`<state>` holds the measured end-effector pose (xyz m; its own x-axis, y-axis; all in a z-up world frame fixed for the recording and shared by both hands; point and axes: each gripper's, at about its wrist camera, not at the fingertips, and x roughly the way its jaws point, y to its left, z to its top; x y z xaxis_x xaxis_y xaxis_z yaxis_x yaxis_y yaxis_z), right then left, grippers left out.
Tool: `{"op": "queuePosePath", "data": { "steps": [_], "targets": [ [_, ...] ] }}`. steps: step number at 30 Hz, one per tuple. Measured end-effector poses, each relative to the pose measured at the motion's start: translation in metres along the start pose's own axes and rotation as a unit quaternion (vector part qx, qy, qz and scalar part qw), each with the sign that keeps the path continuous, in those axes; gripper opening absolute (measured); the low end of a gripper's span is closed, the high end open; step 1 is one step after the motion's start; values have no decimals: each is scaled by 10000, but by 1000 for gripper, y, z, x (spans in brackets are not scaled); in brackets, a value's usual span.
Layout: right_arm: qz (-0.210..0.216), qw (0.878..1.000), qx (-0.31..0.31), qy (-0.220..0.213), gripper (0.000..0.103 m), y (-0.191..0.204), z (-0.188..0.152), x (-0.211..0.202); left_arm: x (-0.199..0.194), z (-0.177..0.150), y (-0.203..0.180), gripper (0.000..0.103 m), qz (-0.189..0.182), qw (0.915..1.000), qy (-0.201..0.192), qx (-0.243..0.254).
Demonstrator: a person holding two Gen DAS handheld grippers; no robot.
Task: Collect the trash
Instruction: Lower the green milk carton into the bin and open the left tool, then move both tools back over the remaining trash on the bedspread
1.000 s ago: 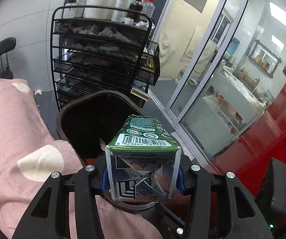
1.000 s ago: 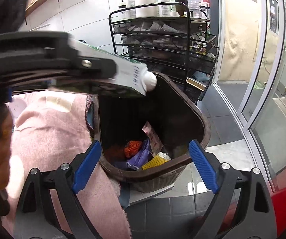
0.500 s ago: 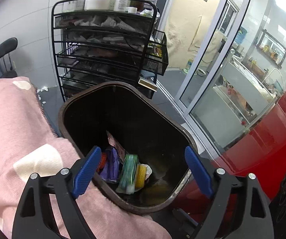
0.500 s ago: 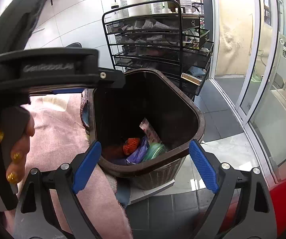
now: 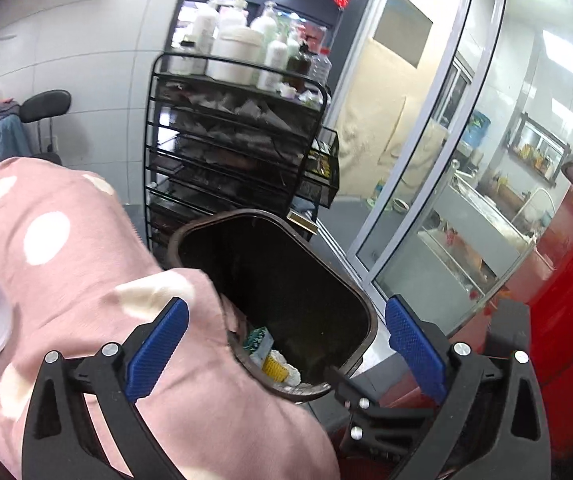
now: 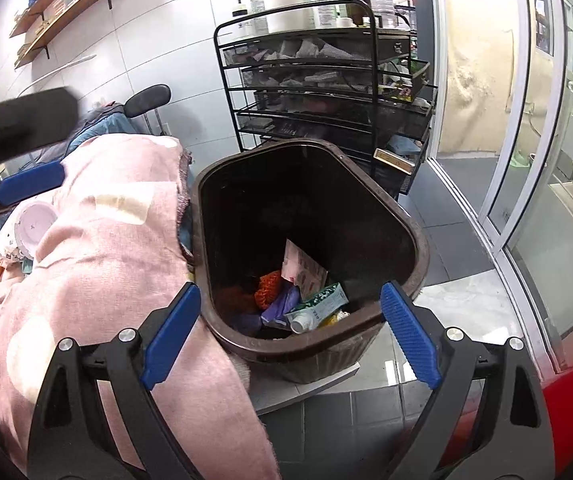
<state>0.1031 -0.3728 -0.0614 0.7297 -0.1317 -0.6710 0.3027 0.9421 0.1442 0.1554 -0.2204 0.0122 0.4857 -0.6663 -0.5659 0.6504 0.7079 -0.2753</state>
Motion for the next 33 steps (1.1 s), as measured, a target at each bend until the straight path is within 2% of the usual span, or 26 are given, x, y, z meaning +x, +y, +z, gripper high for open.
{"op": "queuePosePath", "data": {
  "steps": [4,10,15,19,23,27,33],
  "targets": [
    [106,9998,-142,-83,91,14,5,-3,-21,-6,11,98,268,9995,-151,18],
    [365,9983,-403,-210,93,43,18,-5,-49,-22,48,98,691,9964,-301,-385],
    [714,9946,-707,-253,95,77,28,-8,-78,-43,82,98,1455,9873,-400,-493],
    [1169,9877,-1033,-100,95,115,33,-3,-99,-60,116,98,2065,9749,-248,-798],
    [1483,9801,-1317,-20,95,149,37,-3,-118,-75,149,98,2232,9684,-77,-1112],
    [1786,9716,-1552,90,95,182,37,-2,-138,-90,184,98,2349,9579,-16,-1650],
    [2061,9615,-1793,291,95,218,32,4,-159,-104,209,97,2584,9487,-81,-1822]
  ]
}}
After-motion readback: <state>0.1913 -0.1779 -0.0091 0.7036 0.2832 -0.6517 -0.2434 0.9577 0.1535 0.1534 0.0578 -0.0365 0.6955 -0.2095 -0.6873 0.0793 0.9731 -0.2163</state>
